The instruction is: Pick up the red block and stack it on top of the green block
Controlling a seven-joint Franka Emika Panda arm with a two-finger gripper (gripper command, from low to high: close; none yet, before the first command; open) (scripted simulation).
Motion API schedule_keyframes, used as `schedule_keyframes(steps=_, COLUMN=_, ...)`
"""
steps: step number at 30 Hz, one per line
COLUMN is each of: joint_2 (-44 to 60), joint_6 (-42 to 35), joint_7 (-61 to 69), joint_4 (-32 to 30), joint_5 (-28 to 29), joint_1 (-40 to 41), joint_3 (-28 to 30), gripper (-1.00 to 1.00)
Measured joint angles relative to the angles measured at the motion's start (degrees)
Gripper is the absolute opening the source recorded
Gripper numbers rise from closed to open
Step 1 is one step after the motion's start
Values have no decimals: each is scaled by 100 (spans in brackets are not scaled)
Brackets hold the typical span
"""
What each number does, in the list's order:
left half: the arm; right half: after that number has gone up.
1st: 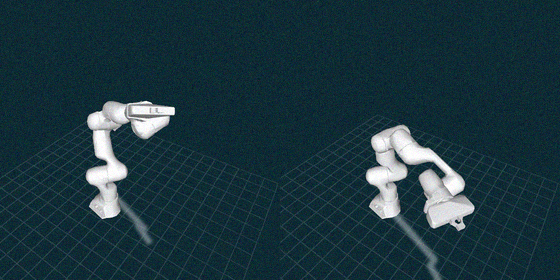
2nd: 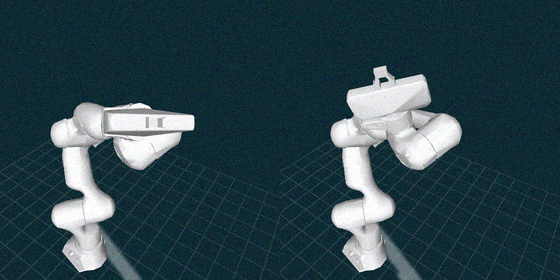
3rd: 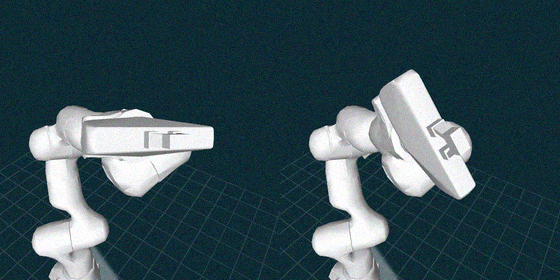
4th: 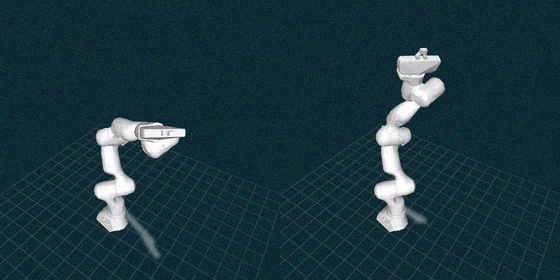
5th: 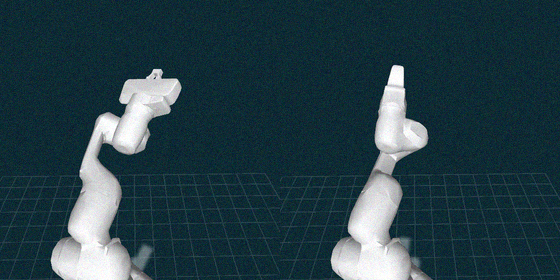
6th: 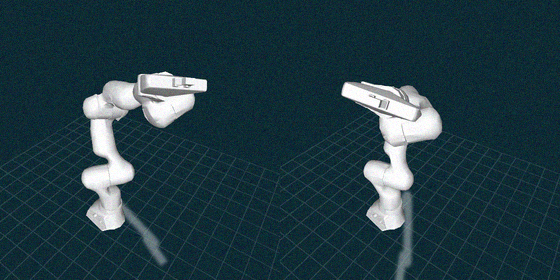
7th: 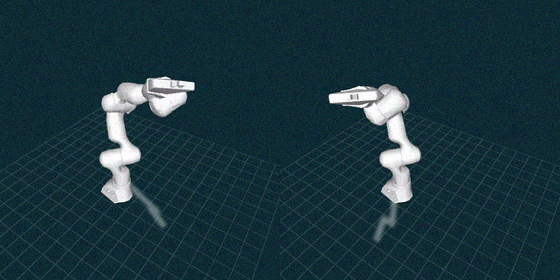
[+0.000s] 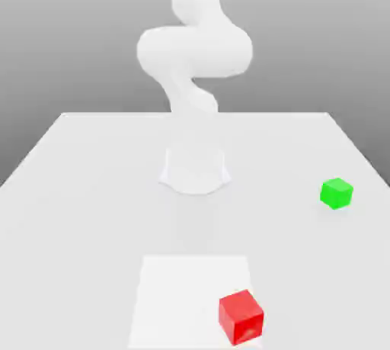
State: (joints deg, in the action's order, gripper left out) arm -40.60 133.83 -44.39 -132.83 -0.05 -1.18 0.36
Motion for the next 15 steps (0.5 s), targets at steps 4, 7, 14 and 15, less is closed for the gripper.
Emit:
schedule_keyframes(steps=4, joint_2=865, joint_6=341, joint_7=270, joint_4=-174, joint_5=-42, joint_1=-159, joint_3=31, gripper=0)
schedule_keyframes(steps=7, joint_2=1490, joint_6=591, joint_7=466, joint_4=-300, joint_5=-75, joint_1=-266, joint_3=44, gripper=0)
schedule_keyframes(steps=14, joint_2=2944, joint_6=1165, joint_7=908, joint_4=-593, joint_5=-134, joint_1=-468, joint_3=19, gripper=0)
schedule_keyframes(steps=15, joint_2=3152, joint_6=1248, joint_7=967, joint_4=-635, joint_5=-137, joint_1=-488, joint_3=8, gripper=0)
